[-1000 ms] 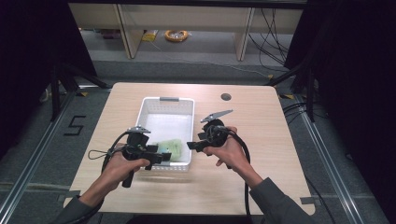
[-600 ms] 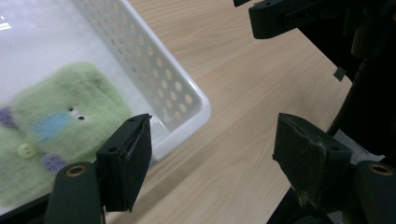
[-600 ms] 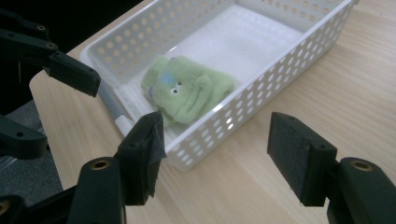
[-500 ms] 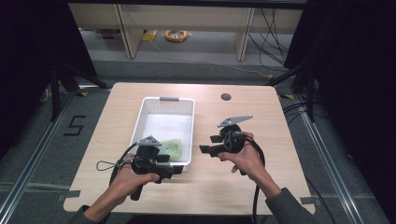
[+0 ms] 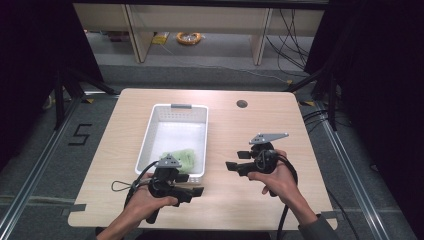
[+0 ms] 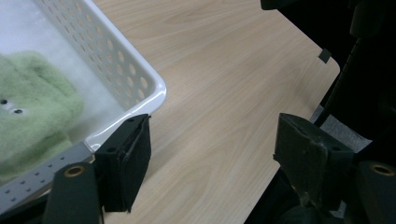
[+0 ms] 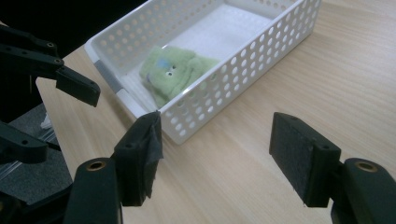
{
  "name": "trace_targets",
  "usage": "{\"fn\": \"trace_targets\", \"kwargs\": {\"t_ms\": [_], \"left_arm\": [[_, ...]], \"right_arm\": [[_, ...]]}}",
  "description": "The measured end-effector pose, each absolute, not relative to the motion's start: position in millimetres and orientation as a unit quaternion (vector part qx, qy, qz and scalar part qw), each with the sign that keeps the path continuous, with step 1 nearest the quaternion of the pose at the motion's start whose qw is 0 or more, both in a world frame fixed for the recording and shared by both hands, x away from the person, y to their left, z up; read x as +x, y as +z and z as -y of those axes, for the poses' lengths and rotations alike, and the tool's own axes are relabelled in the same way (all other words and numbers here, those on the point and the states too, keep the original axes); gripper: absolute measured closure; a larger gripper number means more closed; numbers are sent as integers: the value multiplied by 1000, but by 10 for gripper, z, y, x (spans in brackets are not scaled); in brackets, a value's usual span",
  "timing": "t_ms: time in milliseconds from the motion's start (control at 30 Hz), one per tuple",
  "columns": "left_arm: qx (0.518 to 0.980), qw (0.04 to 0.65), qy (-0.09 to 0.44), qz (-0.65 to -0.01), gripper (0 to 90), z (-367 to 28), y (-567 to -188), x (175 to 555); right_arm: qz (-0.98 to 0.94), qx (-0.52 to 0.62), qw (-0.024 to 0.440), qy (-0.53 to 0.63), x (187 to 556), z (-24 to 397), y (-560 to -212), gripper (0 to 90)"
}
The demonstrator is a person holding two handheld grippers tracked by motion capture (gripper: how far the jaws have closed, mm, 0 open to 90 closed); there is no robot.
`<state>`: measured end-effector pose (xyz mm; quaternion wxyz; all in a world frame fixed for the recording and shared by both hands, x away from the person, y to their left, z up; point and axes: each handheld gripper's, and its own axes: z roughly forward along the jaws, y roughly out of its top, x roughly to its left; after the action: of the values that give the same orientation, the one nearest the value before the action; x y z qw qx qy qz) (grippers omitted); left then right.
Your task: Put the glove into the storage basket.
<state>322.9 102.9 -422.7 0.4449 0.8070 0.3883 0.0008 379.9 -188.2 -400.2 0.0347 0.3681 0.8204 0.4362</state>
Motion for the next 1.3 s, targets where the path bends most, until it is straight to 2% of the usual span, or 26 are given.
{"fn": "trace_targets", "kwargs": {"t_ms": [133, 600, 667, 700, 933, 1033, 1300], "left_arm": [[809, 446, -2, -384, 267, -1017, -4268, 3194], [805, 452, 1, -385, 262, -1037, -4407, 3070], [806, 451, -2, -384, 262, -1052, -4439, 3053], [806, 452, 0, -383, 262, -1060, -4454, 3048], [801, 463, 5, -379, 250, -1119, -4520, 3007], [806, 459, 25, -373, 247, -1134, -4540, 2980], [802, 472, 38, -364, 211, -1153, -4618, 2904]], "right_arm": [[-816, 377, 24, 438, 3725, 1929, -4018, 353], [-814, 378, 37, 440, 3544, 2091, -4131, 332], [-820, 363, 53, 440, 3536, 2131, -4166, 331], [-815, 372, 39, 442, 3515, 2128, -4180, 331], [-810, 372, 45, 450, 3440, 2215, -4275, 323], [-810, 366, 54, 455, 3402, 2255, -4309, 316], [-808, 357, 55, 466, 3248, 2310, -4428, 283]]}}
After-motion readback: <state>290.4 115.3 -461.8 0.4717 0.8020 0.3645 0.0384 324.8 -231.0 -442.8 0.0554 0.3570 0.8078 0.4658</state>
